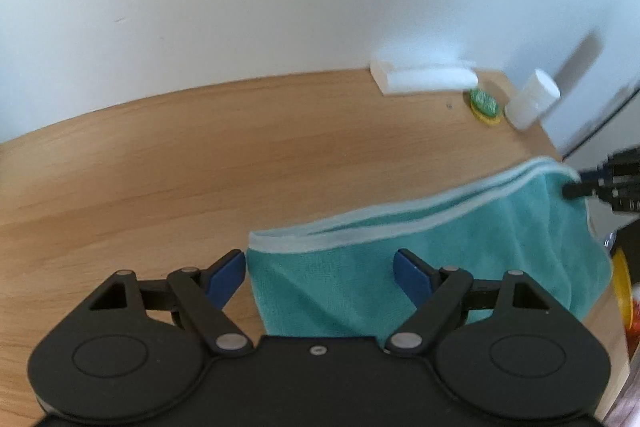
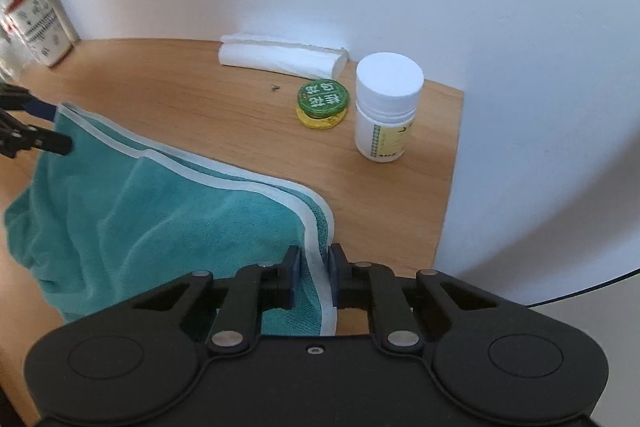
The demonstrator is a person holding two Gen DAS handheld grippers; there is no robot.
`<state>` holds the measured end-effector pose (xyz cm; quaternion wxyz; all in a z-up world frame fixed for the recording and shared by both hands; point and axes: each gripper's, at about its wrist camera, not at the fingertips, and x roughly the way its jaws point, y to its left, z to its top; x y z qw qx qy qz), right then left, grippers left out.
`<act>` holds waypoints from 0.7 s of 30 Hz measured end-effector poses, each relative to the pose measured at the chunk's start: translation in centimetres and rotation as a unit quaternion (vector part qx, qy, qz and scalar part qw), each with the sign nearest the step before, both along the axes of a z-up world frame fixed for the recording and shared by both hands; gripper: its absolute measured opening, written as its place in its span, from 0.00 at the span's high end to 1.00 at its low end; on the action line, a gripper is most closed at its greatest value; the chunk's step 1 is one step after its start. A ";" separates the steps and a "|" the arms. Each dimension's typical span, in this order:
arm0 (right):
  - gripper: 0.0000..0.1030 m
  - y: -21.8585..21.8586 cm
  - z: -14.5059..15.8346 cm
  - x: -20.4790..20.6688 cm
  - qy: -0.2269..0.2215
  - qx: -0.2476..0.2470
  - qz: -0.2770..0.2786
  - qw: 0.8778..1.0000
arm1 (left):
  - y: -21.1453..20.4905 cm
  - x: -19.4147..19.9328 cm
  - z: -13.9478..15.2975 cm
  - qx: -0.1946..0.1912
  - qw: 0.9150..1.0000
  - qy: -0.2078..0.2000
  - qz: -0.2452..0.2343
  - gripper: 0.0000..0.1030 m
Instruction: Fold towel
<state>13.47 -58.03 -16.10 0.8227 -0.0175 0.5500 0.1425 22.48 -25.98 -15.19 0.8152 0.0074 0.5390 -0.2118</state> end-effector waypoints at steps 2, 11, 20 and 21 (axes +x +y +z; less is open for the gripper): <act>0.86 -0.2 0.4 -0.1 -0.005 0.001 0.005 1.000 | 0.2 0.2 0.0 -0.012 1.000 0.002 0.001 0.20; 0.87 0.2 1.3 -0.5 -0.011 0.007 0.028 1.000 | 0.5 0.4 -0.4 -0.002 1.000 0.011 0.020 0.64; 0.91 -1.0 2.3 -0.7 -0.040 0.023 0.020 0.999 | -0.4 -1.0 0.9 0.011 0.999 -0.023 0.039 0.81; 0.91 -1.2 2.6 -0.8 -0.044 0.029 0.017 0.998 | -0.4 -1.2 1.4 0.004 0.999 -0.030 0.042 0.81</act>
